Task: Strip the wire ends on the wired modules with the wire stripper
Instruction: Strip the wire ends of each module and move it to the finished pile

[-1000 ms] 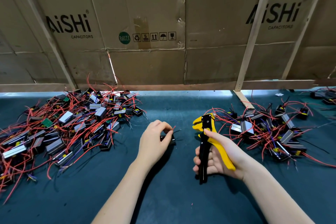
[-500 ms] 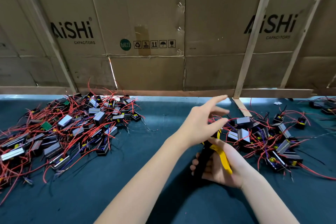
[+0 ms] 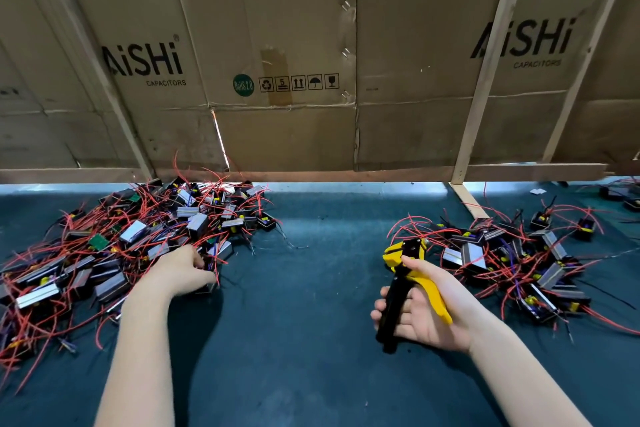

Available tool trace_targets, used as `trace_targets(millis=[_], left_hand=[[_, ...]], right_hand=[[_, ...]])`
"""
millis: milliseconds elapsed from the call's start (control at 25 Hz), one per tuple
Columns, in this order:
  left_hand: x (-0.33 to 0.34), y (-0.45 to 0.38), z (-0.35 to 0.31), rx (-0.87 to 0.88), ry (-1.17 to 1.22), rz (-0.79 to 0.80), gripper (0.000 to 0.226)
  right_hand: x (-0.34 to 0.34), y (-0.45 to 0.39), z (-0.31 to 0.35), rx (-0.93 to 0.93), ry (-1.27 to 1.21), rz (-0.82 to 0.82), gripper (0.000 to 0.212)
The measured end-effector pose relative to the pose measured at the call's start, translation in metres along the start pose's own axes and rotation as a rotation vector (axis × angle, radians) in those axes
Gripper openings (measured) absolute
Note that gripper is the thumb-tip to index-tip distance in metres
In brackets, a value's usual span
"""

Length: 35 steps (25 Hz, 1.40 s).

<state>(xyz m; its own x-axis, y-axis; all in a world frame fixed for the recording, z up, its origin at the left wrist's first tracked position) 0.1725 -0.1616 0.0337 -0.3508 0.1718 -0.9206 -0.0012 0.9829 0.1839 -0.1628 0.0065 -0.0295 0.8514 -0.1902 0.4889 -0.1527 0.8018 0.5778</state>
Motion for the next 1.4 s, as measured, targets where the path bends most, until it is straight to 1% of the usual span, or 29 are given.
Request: trace_targets(millis=[40, 80, 160, 240, 360, 440, 480, 560, 640, 720, 760, 800, 920, 1040, 1120, 1160, 1200, 1240, 1280, 1320, 1400], left_hand=[[0.006, 0.001, -0.004, 0.02, -0.051, 0.077, 0.041], [0.007, 0.003, -0.015, 0.052, -0.087, 0.094, 0.045], [0.013, 0.01, -0.047, 0.154, -0.106, 0.08, 0.041], [0.037, 0.019, -0.088, 0.334, -0.031, 0.118, 0.038], [0.075, 0.042, -0.142, 0.599, 0.118, 0.299, 0.039], [0.088, 0.051, -0.161, 0.689, 0.128, 0.336, 0.038], [0.091, 0.051, -0.164, 0.689, 0.142, 0.306, 0.04], [0.089, 0.05, -0.165, 0.639, 0.198, 0.166, 0.045], [0.083, 0.051, -0.167, 0.618, 0.26, -0.006, 0.032], [0.078, 0.054, -0.168, 0.623, 0.38, -0.086, 0.013], [0.077, 0.054, -0.168, 0.622, 0.456, -0.083, 0.007], [0.078, 0.053, -0.167, 0.617, 0.536, -0.052, 0.006], [0.084, 0.053, -0.168, 0.574, 0.771, 0.087, 0.012], [0.091, 0.053, -0.168, 0.526, 0.905, 0.163, 0.014], [0.09, 0.051, -0.165, 0.507, 0.968, 0.165, 0.016], [0.083, 0.049, -0.158, 0.49, 0.957, 0.101, 0.022], [0.071, 0.047, -0.149, 0.487, 0.895, -0.019, 0.028], [0.057, 0.047, -0.143, 0.516, 0.794, -0.14, 0.034], [0.047, 0.05, -0.144, 0.595, 0.695, -0.194, 0.039], [0.045, 0.056, -0.151, 0.71, 0.609, -0.158, 0.044], [0.058, 0.073, -0.166, 0.91, 0.459, 0.046, 0.048]], right_hand=[[0.0, 0.0, 0.001, 0.001, -0.01, 0.001, 0.057], [0.0, 0.001, 0.001, 0.0, -0.022, 0.002, 0.056], [0.0, 0.002, 0.001, 0.0, -0.039, 0.002, 0.055], [0.001, 0.003, 0.001, 0.001, -0.028, 0.007, 0.055], [0.002, 0.004, 0.001, -0.004, -0.003, 0.005, 0.055], [0.002, 0.005, 0.002, -0.012, -0.008, -0.005, 0.055], [0.001, 0.005, 0.002, -0.013, -0.01, -0.008, 0.055], [0.001, 0.004, 0.002, -0.014, -0.002, -0.007, 0.055], [0.001, 0.003, 0.002, -0.019, 0.008, -0.006, 0.055], [0.001, 0.002, 0.002, -0.021, 0.017, -0.002, 0.055], [0.002, 0.002, 0.002, -0.019, 0.025, 0.004, 0.056], [0.003, 0.003, 0.001, -0.013, 0.041, 0.013, 0.056], [0.006, 0.004, -0.002, 0.005, 0.126, 0.047, 0.055], [0.007, 0.004, -0.002, 0.003, 0.118, 0.046, 0.054], [0.006, 0.005, -0.001, 0.0, 0.082, 0.04, 0.053], [0.006, 0.005, -0.001, -0.001, 0.074, 0.04, 0.053], [0.006, 0.005, -0.001, -0.001, 0.076, 0.042, 0.053], [0.006, 0.005, -0.002, -0.001, 0.082, 0.043, 0.054], [0.006, 0.005, -0.002, -0.001, 0.088, 0.042, 0.054], [0.006, 0.006, -0.002, 0.0, 0.089, 0.04, 0.054], [0.006, 0.005, -0.002, 0.0, 0.079, 0.037, 0.054]])
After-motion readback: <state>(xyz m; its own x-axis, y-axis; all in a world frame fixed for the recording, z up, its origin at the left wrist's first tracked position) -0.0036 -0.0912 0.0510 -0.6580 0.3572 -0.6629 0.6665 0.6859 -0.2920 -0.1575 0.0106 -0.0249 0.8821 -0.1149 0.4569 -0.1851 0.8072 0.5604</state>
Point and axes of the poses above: each hand's wrist, its own y-axis away from the middle knuckle, its own x-axis out of the palm, z = x × y, the point moved 10 cm from there along -y, towards the middle knuckle, and after that the axes turned 4 degrees about x, right-handed, at the moved point
